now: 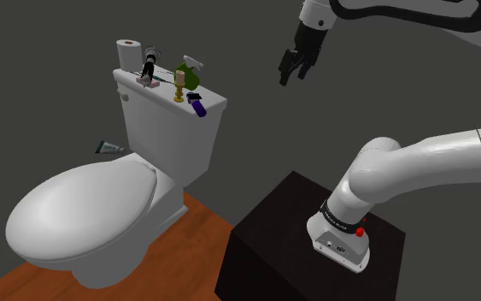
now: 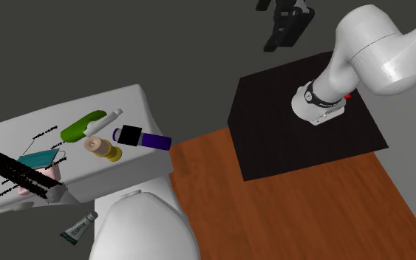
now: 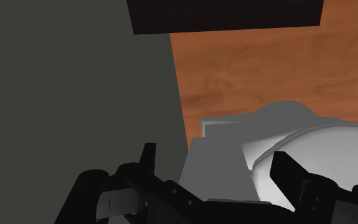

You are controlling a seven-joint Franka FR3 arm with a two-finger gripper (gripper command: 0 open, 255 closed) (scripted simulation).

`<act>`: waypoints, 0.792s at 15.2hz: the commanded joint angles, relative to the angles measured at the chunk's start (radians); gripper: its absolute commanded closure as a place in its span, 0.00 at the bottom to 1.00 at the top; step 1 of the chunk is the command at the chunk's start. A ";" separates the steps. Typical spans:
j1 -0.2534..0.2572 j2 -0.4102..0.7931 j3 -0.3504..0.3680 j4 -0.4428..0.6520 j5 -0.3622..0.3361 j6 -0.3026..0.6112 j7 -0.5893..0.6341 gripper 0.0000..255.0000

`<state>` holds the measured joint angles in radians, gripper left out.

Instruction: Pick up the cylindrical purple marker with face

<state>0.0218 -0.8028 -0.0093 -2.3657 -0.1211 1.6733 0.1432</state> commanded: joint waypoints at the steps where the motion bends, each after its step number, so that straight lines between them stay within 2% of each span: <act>1: 0.000 0.000 0.000 0.000 0.000 0.000 0.000 0.00; 12: 0.019 0.366 0.035 0.085 0.021 0.299 0.071 0.00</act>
<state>0.0393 -0.4760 0.0214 -2.2973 -0.1013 1.9462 0.2059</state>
